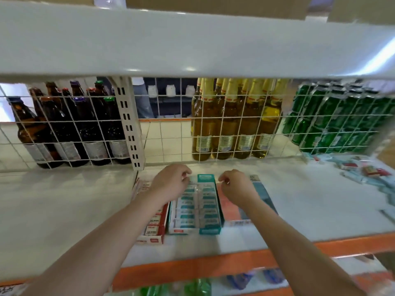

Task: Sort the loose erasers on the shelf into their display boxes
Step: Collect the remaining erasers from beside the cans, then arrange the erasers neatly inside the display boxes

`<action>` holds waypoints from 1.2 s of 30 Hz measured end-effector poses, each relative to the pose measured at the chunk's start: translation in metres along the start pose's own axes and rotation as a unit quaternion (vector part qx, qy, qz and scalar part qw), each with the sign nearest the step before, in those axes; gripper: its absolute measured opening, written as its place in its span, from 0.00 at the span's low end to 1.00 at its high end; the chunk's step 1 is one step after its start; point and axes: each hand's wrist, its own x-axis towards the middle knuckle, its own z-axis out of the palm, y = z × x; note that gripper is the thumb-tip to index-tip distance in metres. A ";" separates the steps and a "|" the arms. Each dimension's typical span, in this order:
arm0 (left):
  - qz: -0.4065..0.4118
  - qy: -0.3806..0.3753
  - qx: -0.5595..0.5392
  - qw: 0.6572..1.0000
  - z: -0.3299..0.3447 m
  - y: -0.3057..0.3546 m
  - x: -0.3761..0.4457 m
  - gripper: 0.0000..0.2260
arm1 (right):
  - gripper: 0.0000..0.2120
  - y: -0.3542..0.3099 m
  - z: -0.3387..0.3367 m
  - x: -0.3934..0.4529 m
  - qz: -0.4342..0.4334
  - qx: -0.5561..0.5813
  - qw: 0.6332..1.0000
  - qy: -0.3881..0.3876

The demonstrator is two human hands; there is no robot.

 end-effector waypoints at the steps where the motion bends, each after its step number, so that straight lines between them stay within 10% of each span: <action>1: 0.010 -0.012 -0.003 1.000 0.004 0.012 0.002 0.11 | 0.13 0.010 -0.006 -0.003 0.017 -0.002 1.000 0.007; 36: 0.148 -0.190 -0.037 0.970 0.224 0.338 0.066 0.13 | 0.17 0.351 -0.195 -0.083 0.193 -0.100 0.976 -0.004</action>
